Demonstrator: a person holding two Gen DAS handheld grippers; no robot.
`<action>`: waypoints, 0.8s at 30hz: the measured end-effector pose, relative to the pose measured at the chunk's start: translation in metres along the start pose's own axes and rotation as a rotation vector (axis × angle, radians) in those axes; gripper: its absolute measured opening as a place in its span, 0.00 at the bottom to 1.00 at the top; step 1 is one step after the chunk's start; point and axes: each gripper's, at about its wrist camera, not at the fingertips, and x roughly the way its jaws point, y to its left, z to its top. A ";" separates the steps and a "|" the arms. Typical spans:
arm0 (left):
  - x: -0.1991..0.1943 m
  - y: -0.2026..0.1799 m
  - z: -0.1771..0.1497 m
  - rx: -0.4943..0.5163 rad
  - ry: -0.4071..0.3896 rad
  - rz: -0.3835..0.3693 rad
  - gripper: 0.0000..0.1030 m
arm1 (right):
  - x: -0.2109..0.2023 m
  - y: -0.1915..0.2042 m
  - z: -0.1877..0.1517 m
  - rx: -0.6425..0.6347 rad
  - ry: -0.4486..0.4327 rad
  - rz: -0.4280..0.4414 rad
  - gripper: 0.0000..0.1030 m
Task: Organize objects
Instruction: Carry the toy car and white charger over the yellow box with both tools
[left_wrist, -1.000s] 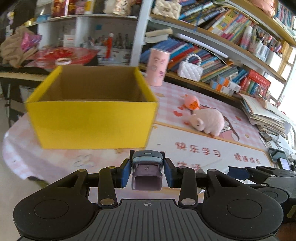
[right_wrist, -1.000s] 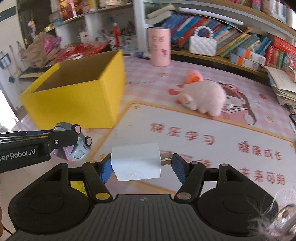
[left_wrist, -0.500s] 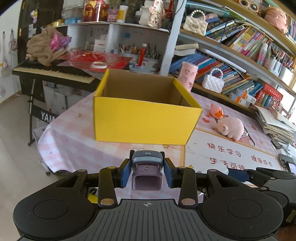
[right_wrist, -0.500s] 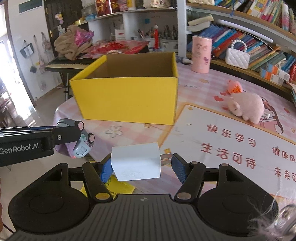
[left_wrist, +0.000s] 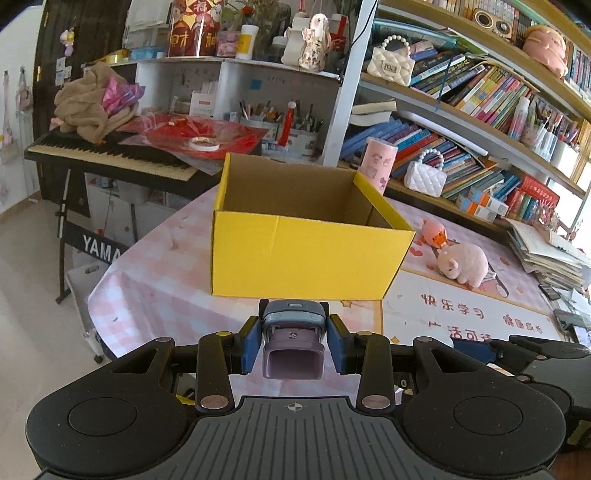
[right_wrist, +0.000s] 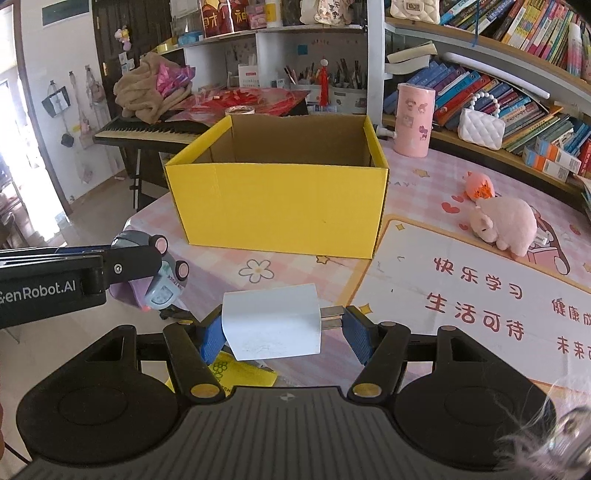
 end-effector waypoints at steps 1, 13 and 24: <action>0.000 0.001 0.001 0.002 -0.002 -0.003 0.35 | 0.000 0.001 0.001 -0.001 -0.001 -0.002 0.62; 0.004 0.002 0.028 0.036 -0.041 -0.032 0.35 | 0.003 0.001 0.025 0.004 -0.036 -0.029 0.62; 0.036 -0.001 0.087 0.040 -0.139 0.019 0.35 | 0.026 -0.024 0.100 -0.019 -0.165 -0.024 0.62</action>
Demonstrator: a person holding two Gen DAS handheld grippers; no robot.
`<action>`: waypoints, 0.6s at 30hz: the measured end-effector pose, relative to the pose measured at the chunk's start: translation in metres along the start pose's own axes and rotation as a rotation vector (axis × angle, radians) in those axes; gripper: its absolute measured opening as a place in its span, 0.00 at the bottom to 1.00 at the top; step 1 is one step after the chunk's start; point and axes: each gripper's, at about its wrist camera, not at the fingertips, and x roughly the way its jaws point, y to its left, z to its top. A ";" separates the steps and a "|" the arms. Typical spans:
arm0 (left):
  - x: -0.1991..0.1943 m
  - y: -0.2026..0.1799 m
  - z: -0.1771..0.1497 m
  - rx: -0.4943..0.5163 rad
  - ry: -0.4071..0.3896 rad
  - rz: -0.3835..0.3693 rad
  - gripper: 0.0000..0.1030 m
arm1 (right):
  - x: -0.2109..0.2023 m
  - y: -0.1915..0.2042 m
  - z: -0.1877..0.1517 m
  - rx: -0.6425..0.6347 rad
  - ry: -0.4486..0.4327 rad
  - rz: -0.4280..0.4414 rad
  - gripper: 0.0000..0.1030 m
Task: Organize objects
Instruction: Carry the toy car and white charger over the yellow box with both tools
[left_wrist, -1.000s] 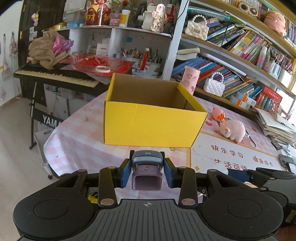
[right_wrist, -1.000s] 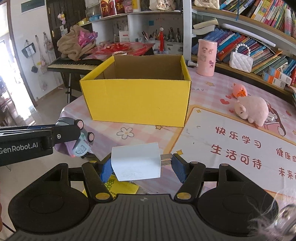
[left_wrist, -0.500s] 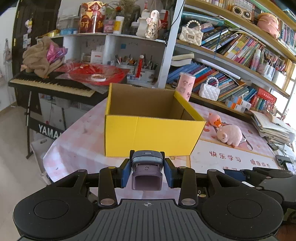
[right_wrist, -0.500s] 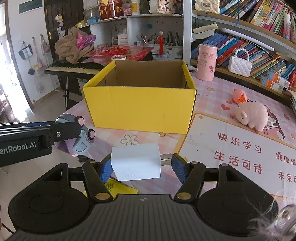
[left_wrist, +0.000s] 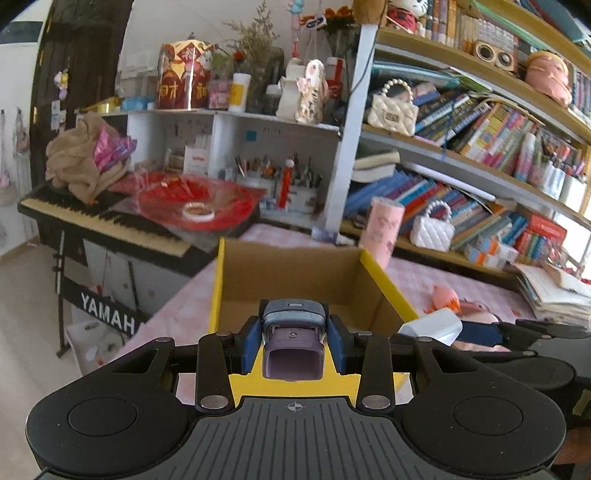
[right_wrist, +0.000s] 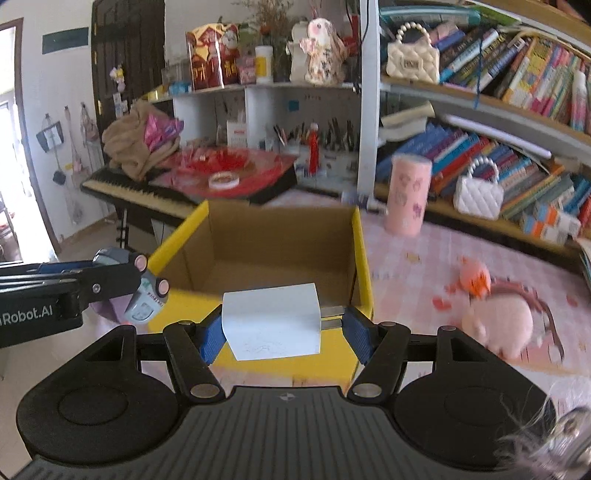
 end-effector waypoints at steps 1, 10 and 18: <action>0.006 0.001 0.004 0.000 -0.002 0.006 0.35 | 0.006 -0.003 0.007 -0.005 -0.007 0.005 0.62; 0.076 -0.002 0.018 -0.016 0.044 0.058 0.35 | 0.074 -0.019 0.043 -0.093 0.008 0.049 0.62; 0.127 -0.001 0.017 -0.017 0.145 0.091 0.35 | 0.149 -0.022 0.048 -0.272 0.144 0.100 0.62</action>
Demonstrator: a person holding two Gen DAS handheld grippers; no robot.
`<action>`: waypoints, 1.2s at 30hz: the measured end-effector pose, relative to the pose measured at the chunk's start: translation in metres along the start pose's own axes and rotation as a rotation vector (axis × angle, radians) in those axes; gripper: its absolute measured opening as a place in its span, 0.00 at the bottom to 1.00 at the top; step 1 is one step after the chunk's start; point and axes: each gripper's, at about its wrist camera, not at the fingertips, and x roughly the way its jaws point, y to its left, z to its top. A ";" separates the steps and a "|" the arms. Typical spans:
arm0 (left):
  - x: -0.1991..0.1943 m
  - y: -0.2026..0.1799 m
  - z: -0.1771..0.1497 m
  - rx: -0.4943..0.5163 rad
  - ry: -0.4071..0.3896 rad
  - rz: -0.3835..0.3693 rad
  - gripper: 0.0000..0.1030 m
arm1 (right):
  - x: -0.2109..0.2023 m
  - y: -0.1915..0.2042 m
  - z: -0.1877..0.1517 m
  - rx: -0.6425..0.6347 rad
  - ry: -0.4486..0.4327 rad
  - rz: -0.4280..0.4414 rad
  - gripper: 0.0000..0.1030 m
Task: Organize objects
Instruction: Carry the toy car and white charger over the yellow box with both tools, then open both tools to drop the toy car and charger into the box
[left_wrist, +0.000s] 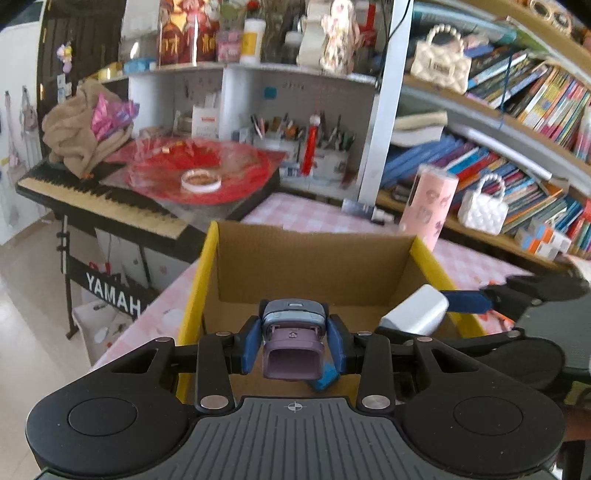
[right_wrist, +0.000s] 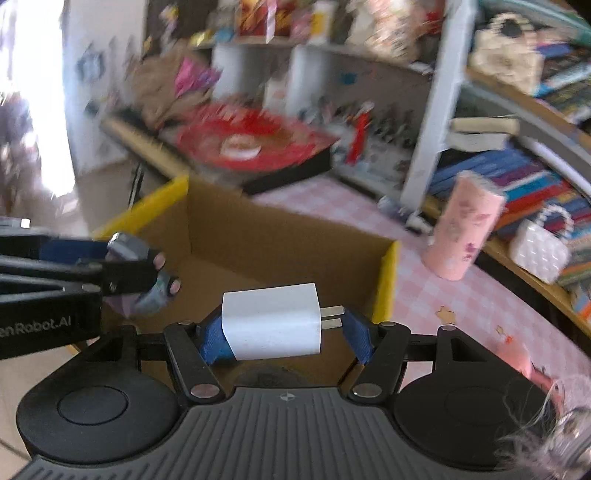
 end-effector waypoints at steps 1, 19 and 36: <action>0.005 0.000 0.000 -0.002 0.015 0.002 0.35 | 0.007 0.000 0.001 -0.025 0.020 0.010 0.62; 0.039 0.003 -0.008 -0.067 0.154 0.017 0.36 | 0.050 0.011 0.005 -0.154 0.217 0.155 0.61; -0.056 0.003 -0.001 -0.043 -0.136 -0.001 0.71 | -0.045 0.010 0.005 0.010 -0.076 0.011 0.73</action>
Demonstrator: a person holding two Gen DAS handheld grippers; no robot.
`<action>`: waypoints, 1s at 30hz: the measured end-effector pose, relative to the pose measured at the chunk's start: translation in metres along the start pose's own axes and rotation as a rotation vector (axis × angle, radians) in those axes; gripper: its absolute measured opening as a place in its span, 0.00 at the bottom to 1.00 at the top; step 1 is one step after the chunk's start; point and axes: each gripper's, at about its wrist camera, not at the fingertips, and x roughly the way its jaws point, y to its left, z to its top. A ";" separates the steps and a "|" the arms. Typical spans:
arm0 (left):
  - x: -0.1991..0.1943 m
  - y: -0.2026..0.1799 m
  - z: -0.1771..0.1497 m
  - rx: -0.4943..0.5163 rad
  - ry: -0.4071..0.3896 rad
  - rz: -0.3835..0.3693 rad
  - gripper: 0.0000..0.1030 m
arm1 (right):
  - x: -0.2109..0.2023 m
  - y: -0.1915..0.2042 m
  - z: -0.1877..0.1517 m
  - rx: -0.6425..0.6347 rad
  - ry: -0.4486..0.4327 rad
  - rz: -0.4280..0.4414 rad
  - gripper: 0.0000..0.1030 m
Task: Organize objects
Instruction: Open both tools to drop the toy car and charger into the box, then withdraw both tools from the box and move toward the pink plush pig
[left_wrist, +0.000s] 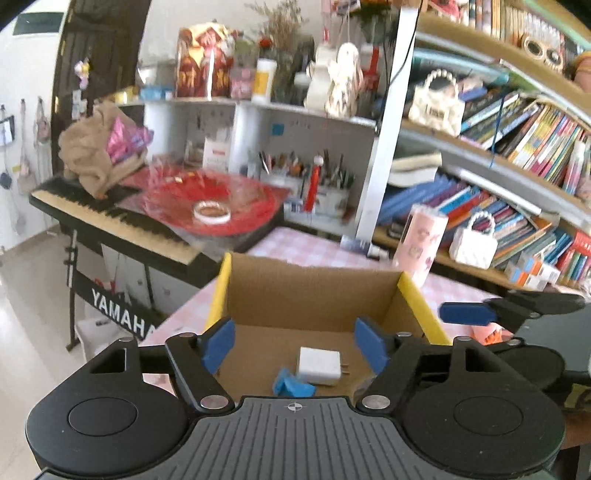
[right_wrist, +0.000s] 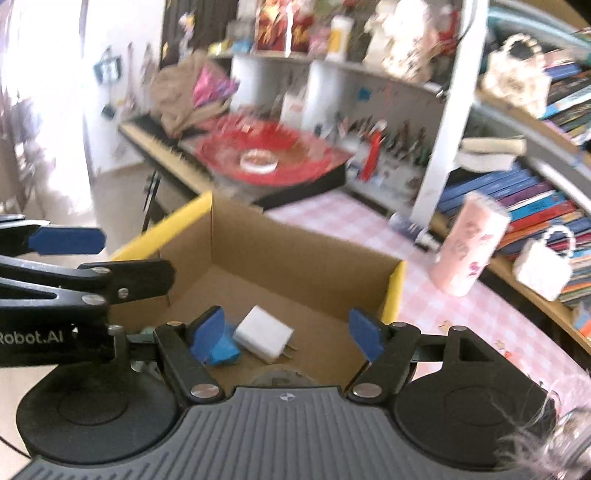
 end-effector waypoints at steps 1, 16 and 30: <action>-0.007 0.001 -0.001 -0.003 -0.012 0.001 0.72 | -0.007 0.002 -0.002 0.011 -0.016 -0.013 0.74; -0.081 0.023 -0.066 0.015 0.024 0.070 0.86 | -0.079 0.046 -0.068 0.195 -0.013 -0.200 0.84; -0.114 0.023 -0.108 0.063 0.113 0.056 0.90 | -0.115 0.086 -0.132 0.228 0.068 -0.263 0.89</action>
